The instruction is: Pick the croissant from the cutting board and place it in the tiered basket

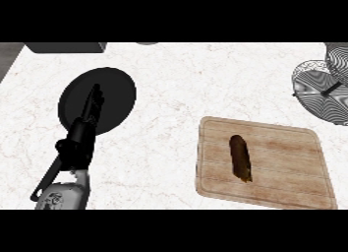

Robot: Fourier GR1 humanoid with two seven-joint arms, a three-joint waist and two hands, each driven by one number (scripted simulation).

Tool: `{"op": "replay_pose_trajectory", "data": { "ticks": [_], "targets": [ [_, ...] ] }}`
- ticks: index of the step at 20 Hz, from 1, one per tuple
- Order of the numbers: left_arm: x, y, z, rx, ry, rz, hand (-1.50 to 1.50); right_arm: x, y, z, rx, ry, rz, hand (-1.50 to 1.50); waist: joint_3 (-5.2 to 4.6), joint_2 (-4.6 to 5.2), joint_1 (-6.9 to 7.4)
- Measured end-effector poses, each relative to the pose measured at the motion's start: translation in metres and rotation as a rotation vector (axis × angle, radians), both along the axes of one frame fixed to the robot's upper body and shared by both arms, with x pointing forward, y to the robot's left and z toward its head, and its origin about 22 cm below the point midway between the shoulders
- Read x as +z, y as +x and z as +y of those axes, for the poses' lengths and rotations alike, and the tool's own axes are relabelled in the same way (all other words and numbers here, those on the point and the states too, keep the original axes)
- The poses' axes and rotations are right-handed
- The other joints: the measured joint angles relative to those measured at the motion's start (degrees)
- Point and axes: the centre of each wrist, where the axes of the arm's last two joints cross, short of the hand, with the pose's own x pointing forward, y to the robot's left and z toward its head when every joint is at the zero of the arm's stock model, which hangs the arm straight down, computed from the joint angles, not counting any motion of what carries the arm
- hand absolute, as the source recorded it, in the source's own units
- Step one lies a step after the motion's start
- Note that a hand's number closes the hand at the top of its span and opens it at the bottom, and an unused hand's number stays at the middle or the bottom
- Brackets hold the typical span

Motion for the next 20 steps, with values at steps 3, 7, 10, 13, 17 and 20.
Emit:
{"op": "replay_pose_trajectory", "data": {
  "ticks": [3, 7, 10, 13, 17, 20],
  "targets": [
    [0.004, -0.003, 0.003, -0.003, -0.002, 0.003, 0.0, 0.032, -0.006, -0.011, -0.022, 0.021, -0.041, 1.5, 0.01, 0.03, 0.27],
    [0.008, 0.002, -0.004, -0.009, -0.007, 0.003, 0.0, 0.065, 0.001, -0.021, -0.023, 0.102, -0.098, 1.5, 0.02, 0.11, 0.51],
    [0.009, 0.005, -0.002, -0.009, -0.005, 0.003, 0.0, 0.074, 0.012, -0.028, -0.019, 0.219, -0.134, 1.5, 0.03, 0.17, 0.7],
    [0.006, 0.002, -0.006, -0.014, -0.008, 0.006, 0.0, 0.083, 0.026, -0.033, -0.023, 0.268, -0.139, 1.5, 0.04, 0.22, 0.84],
    [0.003, -0.001, -0.002, -0.012, -0.002, -0.001, 0.0, 0.082, 0.051, -0.036, -0.037, 0.278, -0.142, 1.5, 0.05, 0.32, 1.0],
    [0.006, -0.003, -0.002, -0.016, -0.008, -0.001, 0.0, 0.081, 0.067, -0.046, -0.061, 0.261, -0.151, 1.5, 0.06, 0.36, 1.1]
  ]
}}
